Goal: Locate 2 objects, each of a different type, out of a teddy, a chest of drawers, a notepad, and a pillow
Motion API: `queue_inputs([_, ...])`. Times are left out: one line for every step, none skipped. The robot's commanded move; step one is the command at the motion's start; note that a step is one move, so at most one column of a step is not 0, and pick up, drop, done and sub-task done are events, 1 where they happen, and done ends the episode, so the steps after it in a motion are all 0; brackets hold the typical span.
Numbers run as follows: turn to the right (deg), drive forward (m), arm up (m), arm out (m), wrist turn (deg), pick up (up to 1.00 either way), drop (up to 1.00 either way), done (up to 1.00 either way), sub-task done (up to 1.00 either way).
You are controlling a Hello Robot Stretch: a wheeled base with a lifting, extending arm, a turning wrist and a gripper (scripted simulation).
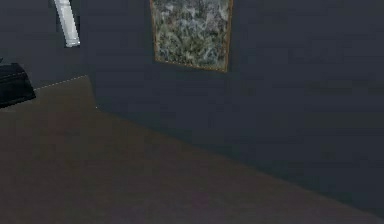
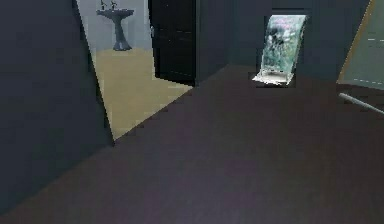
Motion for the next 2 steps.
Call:
queue_inputs([-45.0,0.00,0.00,0.00,0.0,0.00,0.00,0.00,0.00])
queue_inputs([-12.0,0.00,0.00,0.00,0.0,0.00,0.00,0.00,0.00])
